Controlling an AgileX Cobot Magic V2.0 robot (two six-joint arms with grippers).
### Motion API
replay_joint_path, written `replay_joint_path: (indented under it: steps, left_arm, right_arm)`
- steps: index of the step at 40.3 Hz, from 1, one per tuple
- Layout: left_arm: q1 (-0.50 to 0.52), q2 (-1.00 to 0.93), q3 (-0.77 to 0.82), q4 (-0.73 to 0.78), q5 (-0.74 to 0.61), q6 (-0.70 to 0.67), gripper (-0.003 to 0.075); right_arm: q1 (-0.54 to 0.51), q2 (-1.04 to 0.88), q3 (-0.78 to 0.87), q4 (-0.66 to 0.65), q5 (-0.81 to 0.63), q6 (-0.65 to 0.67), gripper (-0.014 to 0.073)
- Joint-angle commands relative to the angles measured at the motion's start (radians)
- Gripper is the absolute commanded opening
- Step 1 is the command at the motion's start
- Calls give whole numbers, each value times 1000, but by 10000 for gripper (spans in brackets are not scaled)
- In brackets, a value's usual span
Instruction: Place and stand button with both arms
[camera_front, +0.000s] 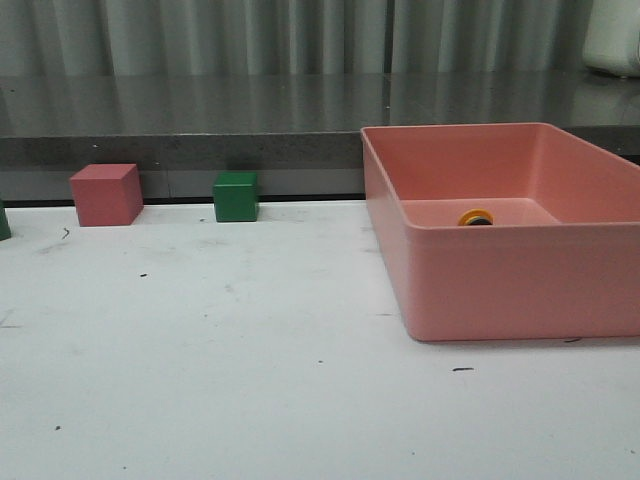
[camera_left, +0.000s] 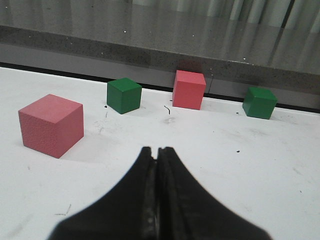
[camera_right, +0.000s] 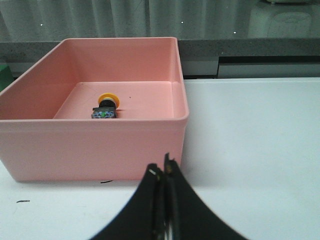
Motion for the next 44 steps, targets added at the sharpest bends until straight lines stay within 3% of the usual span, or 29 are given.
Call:
replay_joint_path:
  steps: [1,31,39,44]
  left_arm:
    - [2,-23,15,-8,-86,-8,-20]
    - [2,-23,15,-4,-86,-8,-20]
    - [2,-23,15,204,-151,-4,-20]
    - [2,-23,15,225,-171,-4,-20]
  right_arm:
    - [-6,-18,-3,-1,-79,-6,-62]
    - [-6,-18,-3,-1,-79,-6,-62]
    - [-6,-18,-3,-1,-79,-6,-62]
    - [-6,-18,-3,-1,-79,-6,-62]
